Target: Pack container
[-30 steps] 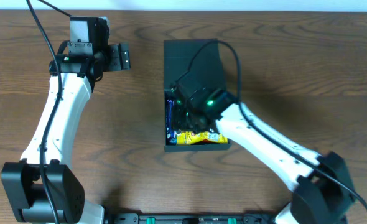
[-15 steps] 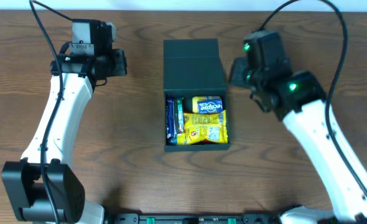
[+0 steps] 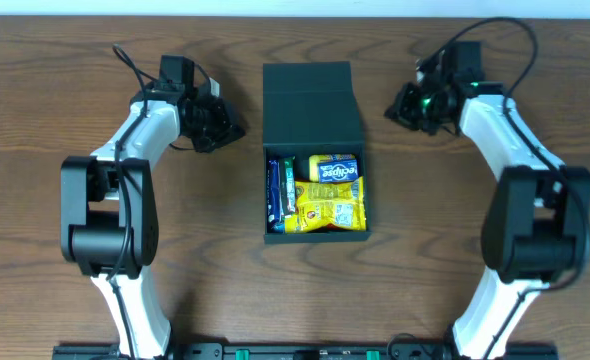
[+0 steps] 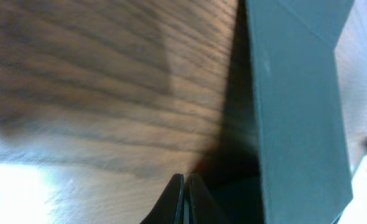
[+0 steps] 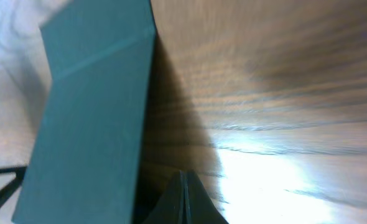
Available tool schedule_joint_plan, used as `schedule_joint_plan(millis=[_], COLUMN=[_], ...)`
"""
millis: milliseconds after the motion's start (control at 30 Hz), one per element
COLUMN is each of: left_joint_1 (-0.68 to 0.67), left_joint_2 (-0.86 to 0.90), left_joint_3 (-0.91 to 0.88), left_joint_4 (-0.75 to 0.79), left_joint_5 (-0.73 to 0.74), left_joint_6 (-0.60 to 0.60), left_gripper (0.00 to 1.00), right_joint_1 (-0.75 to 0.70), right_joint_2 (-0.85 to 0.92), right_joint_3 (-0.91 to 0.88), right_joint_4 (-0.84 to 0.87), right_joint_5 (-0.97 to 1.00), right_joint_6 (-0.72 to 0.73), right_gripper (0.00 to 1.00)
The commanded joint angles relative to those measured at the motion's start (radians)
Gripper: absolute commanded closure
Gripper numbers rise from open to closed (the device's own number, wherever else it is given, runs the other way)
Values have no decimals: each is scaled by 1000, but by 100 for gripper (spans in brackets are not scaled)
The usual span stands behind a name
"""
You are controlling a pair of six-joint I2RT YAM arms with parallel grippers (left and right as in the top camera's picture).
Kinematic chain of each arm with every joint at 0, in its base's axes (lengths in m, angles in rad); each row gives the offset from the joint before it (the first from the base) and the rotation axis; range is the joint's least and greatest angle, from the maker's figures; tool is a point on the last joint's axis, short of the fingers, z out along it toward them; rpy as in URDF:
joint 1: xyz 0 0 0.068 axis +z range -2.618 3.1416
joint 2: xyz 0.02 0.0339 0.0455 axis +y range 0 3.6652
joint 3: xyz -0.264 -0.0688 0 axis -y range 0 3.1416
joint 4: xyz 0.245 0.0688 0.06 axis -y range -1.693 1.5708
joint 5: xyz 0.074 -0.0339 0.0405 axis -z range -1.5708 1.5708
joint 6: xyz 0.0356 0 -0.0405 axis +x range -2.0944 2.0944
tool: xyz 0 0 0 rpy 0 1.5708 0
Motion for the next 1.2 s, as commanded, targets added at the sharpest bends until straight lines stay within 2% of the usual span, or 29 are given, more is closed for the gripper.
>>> schedule_joint_plan(millis=[0,333,800,1167], left_joint_1=[-15,-52,-30,-27], left_joint_2=[23,34,34,42], left_joint_3=[-5,-5,-5,-5], left_joint_4=[36,143,122,88], left_joint_5=[79,82,59,-41], left_joint_6=[-86,-177,-215,-215], left_gripper=[94,94,94,94], right_joint_1=[4,10,11,40], right_joint_2=[47,85,116,116], right_joint_3=[11,11,11,11], right_joint_4=[2,2,-5,18], right_joint_5=[-99,-132,-188,-200], right_joint_6=[-16,-43,-43,-50], right_gripper=[99,99,98,98])
